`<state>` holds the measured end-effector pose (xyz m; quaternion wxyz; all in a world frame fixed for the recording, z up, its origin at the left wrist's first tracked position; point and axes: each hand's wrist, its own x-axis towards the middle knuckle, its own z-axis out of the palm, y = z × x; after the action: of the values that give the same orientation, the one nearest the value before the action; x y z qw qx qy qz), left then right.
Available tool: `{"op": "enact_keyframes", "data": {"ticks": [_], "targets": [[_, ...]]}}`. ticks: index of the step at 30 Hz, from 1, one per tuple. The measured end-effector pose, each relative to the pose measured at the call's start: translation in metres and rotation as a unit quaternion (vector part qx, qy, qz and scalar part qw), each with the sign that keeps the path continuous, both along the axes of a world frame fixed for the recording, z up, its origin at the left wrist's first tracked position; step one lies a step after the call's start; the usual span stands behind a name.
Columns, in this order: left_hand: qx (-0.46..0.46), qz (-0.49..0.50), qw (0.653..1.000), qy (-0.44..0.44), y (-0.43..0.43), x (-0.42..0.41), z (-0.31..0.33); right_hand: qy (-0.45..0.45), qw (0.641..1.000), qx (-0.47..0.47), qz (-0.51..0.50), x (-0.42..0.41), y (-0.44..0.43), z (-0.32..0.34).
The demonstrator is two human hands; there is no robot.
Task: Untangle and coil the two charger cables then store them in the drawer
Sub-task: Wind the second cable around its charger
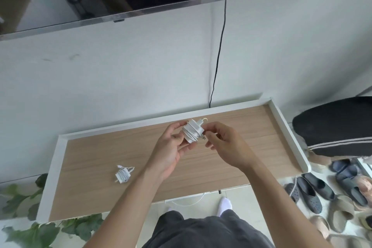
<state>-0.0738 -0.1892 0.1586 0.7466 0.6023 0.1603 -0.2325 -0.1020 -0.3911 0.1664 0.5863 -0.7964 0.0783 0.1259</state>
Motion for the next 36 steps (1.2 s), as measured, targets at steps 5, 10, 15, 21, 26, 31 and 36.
{"op": "enact_keyframes", "data": {"ticks": [5, 10, 15, 21, 26, 31, 36], "targets": [[0.004, -0.014, 1.000, -0.012, 0.048, 0.004, -0.013, 0.006, 1.000, -0.007, -0.008, 0.001, 0.047, -0.003], [0.017, -0.012, 1.000, -0.015, 0.094, 0.001, -0.031, 0.017, 1.000, -0.009, -0.006, 0.004, 0.092, -0.014], [0.022, 0.006, 1.000, 0.006, 0.133, 0.003, -0.053, 0.033, 0.999, -0.018, -0.002, 0.010, 0.133, -0.036], [0.049, 0.038, 0.996, 0.061, 0.160, 0.021, -0.083, 0.105, 0.994, 0.003, -0.039, 0.029, 0.166, -0.081], [0.098, 0.034, 0.989, 0.103, 0.170, 0.030, -0.118, 0.167, 0.985, -0.004, -0.037, 0.045, 0.188, -0.121], [0.105, 0.003, 0.985, 0.140, 0.176, 0.021, -0.145, 0.222, 0.974, -0.017, -0.042, 0.047, 0.204, -0.164], [0.123, -0.042, 0.976, 0.176, 0.174, 0.013, -0.176, 0.262, 0.963, -0.026, -0.055, 0.046, 0.208, -0.201]]}}
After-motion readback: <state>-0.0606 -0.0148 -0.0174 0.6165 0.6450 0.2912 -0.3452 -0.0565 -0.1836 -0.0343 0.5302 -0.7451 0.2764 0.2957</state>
